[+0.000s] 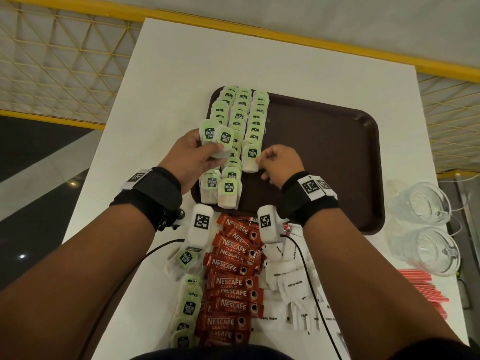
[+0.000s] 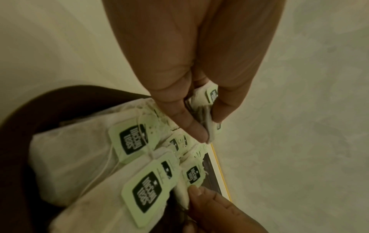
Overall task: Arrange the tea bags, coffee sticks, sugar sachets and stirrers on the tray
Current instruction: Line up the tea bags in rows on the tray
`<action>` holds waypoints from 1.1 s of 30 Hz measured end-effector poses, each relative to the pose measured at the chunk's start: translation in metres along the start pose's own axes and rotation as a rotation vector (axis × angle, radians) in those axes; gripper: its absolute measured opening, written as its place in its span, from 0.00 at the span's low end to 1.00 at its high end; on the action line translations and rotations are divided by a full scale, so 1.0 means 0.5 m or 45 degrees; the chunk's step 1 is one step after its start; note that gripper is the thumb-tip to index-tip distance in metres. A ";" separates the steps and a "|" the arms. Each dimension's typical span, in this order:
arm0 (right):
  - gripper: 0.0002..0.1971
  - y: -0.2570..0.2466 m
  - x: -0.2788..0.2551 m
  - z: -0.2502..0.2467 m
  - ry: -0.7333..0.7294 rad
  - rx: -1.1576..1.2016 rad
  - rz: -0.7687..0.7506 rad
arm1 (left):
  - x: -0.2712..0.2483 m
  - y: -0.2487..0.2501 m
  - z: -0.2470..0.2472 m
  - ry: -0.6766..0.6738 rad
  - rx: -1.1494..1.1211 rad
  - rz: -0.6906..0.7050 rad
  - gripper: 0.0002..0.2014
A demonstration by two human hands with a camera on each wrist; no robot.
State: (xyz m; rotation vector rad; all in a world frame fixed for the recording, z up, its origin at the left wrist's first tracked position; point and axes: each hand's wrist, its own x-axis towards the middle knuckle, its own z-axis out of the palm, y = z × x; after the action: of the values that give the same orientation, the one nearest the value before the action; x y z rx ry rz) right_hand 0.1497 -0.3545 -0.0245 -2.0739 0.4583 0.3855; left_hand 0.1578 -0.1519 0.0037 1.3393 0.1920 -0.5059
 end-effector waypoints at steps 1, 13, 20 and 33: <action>0.02 0.001 0.005 0.005 0.021 -0.016 0.022 | -0.002 0.001 0.001 0.009 -0.020 -0.013 0.11; 0.10 -0.002 0.006 0.005 0.219 -0.183 -0.024 | -0.021 -0.002 -0.003 0.006 -0.032 -0.060 0.17; 0.11 -0.047 -0.054 0.002 -0.111 0.332 -0.103 | -0.025 -0.006 0.035 -0.074 0.032 -0.011 0.18; 0.04 -0.007 -0.041 0.001 -0.039 0.242 0.025 | -0.035 -0.008 0.007 0.084 0.034 -0.103 0.11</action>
State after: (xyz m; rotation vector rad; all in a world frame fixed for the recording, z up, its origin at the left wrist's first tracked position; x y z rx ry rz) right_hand 0.1331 -0.3490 -0.0129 -1.8786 0.4783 0.3702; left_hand 0.1403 -0.1519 0.0084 1.3796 0.2956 -0.5341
